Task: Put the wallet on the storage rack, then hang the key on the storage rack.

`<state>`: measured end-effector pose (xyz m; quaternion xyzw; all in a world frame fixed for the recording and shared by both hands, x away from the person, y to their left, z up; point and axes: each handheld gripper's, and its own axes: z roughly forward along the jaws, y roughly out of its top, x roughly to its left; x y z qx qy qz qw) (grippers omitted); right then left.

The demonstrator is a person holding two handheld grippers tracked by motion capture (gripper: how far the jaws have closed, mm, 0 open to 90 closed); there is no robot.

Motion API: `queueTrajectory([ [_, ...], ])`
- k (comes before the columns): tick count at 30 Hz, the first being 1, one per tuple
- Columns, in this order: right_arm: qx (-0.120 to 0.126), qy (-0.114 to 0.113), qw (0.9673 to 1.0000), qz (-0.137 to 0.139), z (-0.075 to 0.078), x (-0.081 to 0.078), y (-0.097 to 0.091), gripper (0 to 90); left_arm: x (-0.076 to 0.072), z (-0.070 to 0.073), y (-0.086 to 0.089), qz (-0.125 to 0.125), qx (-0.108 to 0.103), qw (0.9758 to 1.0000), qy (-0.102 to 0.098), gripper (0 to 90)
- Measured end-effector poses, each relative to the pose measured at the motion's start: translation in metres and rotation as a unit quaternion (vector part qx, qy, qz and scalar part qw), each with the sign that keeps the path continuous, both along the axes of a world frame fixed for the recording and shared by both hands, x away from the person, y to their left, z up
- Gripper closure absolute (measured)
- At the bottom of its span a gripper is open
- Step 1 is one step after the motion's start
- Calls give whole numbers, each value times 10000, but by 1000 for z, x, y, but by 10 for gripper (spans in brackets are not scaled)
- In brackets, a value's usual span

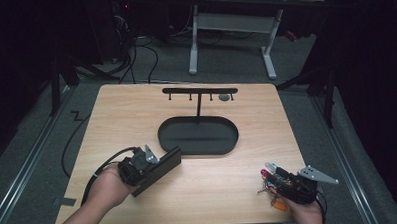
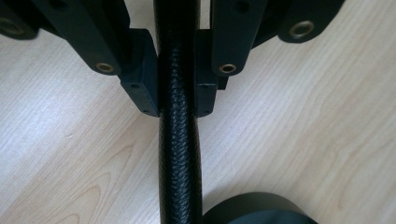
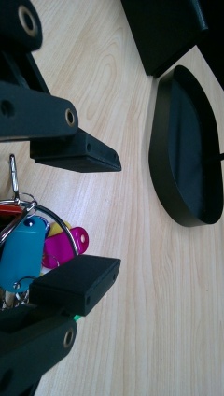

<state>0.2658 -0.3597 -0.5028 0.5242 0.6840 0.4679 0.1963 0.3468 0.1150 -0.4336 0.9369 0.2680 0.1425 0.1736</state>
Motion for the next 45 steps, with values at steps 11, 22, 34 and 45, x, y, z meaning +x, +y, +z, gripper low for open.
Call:
queueTrajectory([
  [11, -21, -74, 9999, -101, 3, -18, -10, 474, -12, 8, -4, -292, -60, 9984, -486, 756],
  [22, -11, -148, 9993, -336, 5, -29, -20, 479, -6, 31, -18, -626, -229, 9941, -854, 756],
  [34, -29, -143, 9994, -299, 4, -29, -19, 484, 1, 34, -38, -736, -84, 9924, -980, 755],
  [45, -49, -200, 9995, -237, 6, -25, -16, 488, 20, 47, -66, -1000, 63, 9867, -1278, 756],
])
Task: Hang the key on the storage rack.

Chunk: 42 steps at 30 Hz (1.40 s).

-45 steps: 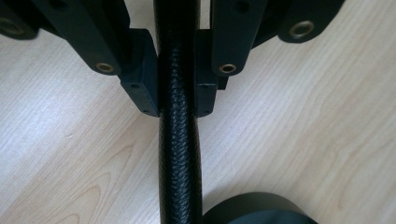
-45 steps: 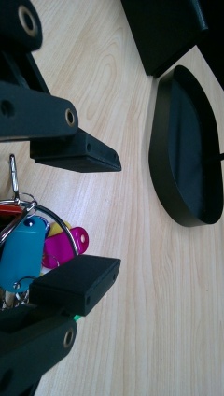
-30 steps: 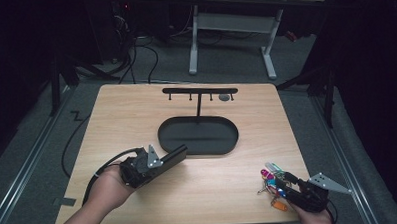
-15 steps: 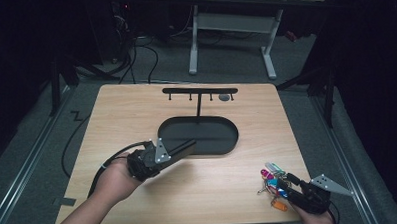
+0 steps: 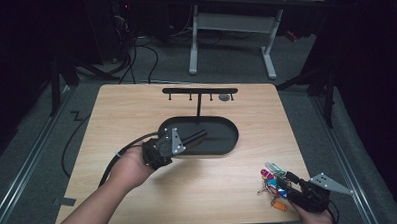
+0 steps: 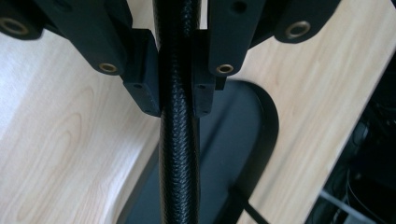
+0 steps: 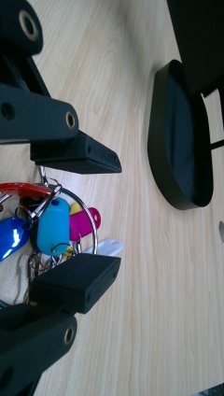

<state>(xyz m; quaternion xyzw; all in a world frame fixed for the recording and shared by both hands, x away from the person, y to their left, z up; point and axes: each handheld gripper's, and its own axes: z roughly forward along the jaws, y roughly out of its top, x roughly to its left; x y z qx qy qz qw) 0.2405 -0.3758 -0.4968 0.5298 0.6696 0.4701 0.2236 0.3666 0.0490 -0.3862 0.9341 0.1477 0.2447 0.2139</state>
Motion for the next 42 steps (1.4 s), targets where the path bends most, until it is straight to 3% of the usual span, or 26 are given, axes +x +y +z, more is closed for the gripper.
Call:
queueTrajectory([
  [3, -3, 5, 10000, 0, 0, -1, 0, 490, 8, 0, -8, -34, 124, 9999, -100, 757],
  [13, 12, -9, 10000, -27, 1, -2, -1, 495, 37, -1, -35, -368, 248, 9979, -462, 757],
  [24, 53, -53, 10000, -33, 2, -3, -3, 496, 65, -14, -57, -462, 266, 9973, -514, 756],
  [30, 88, -77, 9999, -26, 3, -3, -2, 499, 74, -19, -60, -499, 181, 9972, -527, 757],
  [38, 104, -40, 9999, -4, 0, -3, -2, 500, 89, -33, -66, -677, 482, 9951, -535, 757],
  [42, 114, -42, 9999, -18, 1, -3, -2, 501, 98, -39, -64, -627, 478, 9953, -563, 757],
])
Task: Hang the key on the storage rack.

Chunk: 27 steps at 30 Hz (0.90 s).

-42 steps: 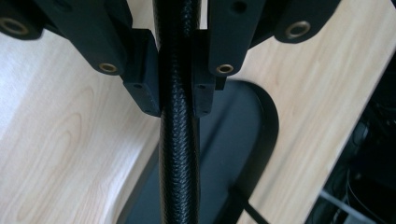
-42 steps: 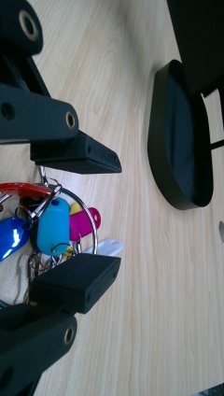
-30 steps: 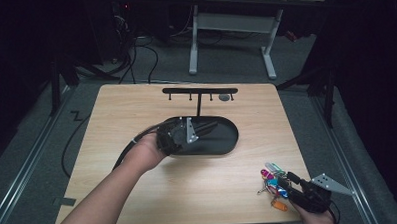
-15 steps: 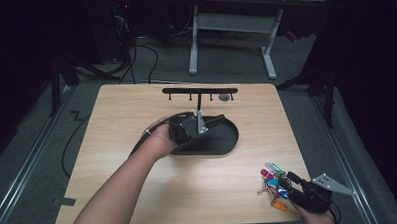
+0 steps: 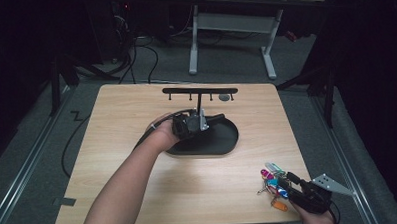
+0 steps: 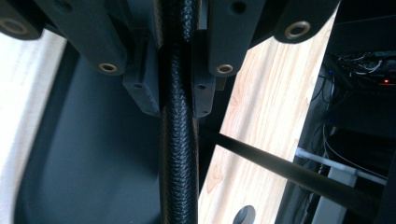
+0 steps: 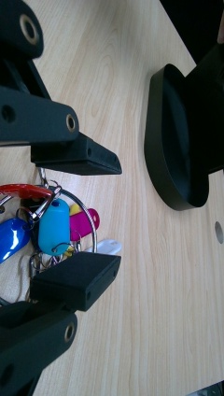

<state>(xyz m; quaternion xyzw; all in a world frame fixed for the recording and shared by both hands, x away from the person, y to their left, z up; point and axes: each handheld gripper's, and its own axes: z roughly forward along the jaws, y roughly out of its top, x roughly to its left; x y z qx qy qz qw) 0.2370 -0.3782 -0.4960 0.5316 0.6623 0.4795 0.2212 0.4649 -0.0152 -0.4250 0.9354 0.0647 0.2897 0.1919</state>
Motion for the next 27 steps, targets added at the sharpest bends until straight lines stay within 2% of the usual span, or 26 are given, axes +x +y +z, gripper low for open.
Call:
queueTrajectory([
  [12, -20, 31, 10000, 20, -2, 0, 1, 507, 12, -11, 0, -58, -38, 10000, -61, 755],
  [20, -11, 43, 10000, 15, -2, 0, 1, 508, 18, -18, 1, -3, 138, 9999, -2, 751],
  [22, -12, 47, 10000, 15, -2, 0, 1, 507, 18, -22, 1, 25, 371, 9993, -52, 749],
  [24, -20, 45, 10000, 22, -2, 0, 1, 507, 17, -24, 0, 5, 478, 9988, -121, 748],
  [27, -20, 43, 10000, 26, -2, 0, 1, 507, 17, -24, 0, 0, 460, 9989, -106, 749],
])
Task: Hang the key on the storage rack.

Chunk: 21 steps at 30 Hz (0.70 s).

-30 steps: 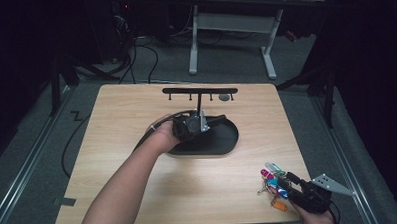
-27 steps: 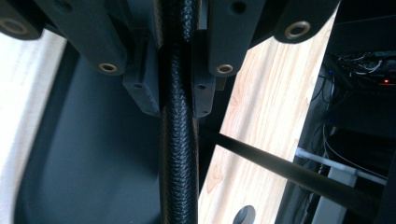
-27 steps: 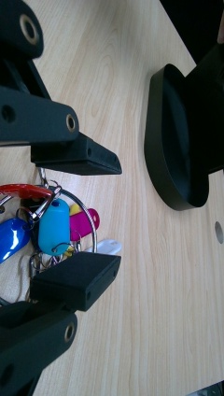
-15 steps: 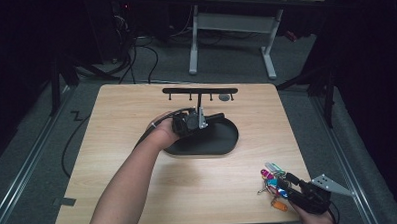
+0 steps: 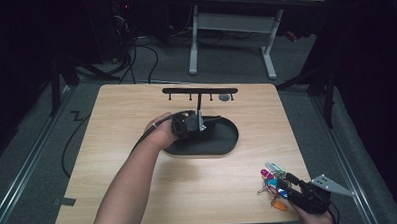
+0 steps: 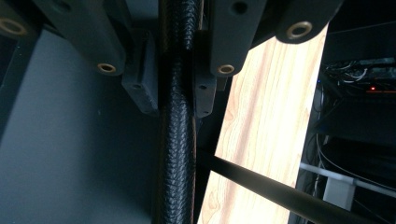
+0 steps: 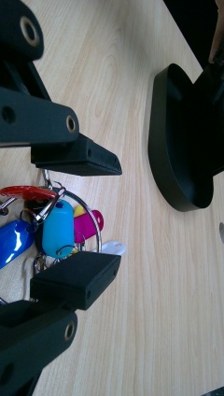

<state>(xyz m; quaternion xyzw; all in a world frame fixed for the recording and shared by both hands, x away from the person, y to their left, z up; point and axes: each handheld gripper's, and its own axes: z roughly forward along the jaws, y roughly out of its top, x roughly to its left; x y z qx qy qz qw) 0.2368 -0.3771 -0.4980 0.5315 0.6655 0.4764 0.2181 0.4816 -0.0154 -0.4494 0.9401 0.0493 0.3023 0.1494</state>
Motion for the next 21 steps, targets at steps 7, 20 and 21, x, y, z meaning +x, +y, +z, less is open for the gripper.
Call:
queueTrajectory([
  [7, -11, 7, 10000, 10, 0, 0, 1, 507, -7, -7, -7, -78, 218, 9997, 127, 741],
  [20, -30, 43, 10000, 24, 0, 1, 1, 505, -16, -22, -11, 23, 84, 9978, 662, 611],
  [21, -31, 39, 10000, 23, 0, 1, 1, 505, -18, -23, -10, 0, 77, 9978, 658, 611],
])
